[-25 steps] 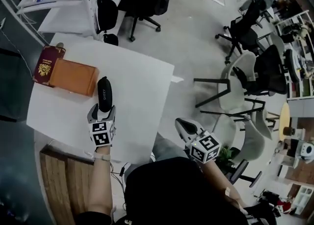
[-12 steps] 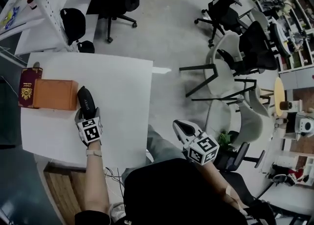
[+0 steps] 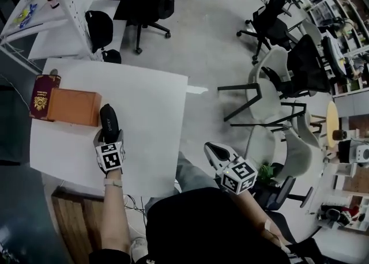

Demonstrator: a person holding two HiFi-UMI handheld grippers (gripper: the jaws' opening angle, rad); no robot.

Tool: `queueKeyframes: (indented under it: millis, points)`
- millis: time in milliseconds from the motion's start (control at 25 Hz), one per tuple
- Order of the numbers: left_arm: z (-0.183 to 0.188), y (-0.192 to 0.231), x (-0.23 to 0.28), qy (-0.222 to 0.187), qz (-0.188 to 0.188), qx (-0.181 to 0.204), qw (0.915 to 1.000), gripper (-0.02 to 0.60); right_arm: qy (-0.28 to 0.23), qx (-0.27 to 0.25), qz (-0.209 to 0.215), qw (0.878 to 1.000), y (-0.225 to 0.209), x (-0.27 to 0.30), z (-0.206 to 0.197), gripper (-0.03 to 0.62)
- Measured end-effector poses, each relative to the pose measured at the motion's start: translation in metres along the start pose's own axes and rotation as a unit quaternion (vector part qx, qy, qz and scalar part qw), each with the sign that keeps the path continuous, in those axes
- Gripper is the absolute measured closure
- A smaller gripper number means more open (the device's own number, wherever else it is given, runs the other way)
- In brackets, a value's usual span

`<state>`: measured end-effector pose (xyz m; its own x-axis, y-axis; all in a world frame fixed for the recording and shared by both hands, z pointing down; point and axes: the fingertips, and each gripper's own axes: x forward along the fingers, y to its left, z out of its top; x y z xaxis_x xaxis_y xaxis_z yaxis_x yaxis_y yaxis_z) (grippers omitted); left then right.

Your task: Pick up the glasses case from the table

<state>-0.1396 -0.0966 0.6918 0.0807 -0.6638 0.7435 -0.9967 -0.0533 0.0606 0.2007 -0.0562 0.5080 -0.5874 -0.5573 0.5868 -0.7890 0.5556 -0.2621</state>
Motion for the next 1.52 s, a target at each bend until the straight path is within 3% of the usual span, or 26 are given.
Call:
queueKeyframes:
  millis: [360,720,1040,1520]
  points:
    - [0.003,-0.004,-0.055,-0.029,0.015,-0.012,0.9994,0.238,0.002,-0.033,0.068,0.997,0.028,0.024,0.015,0.563]
    - [0.002,0.004,-0.127,-0.059,0.062,-0.041,0.9955,0.241,0.008,-0.077,0.161,0.984,0.072,0.059,0.034,0.563]
    - [0.004,0.006,-0.200,-0.100,0.121,-0.071,0.9851,0.241,0.008,-0.122,0.249,0.961,0.121,0.085,0.052,0.563]
    - [-0.018,-0.002,-0.293,-0.128,0.210,-0.122,0.9616,0.241,0.012,-0.180,0.352,0.918,0.189,0.098,0.067,0.563]
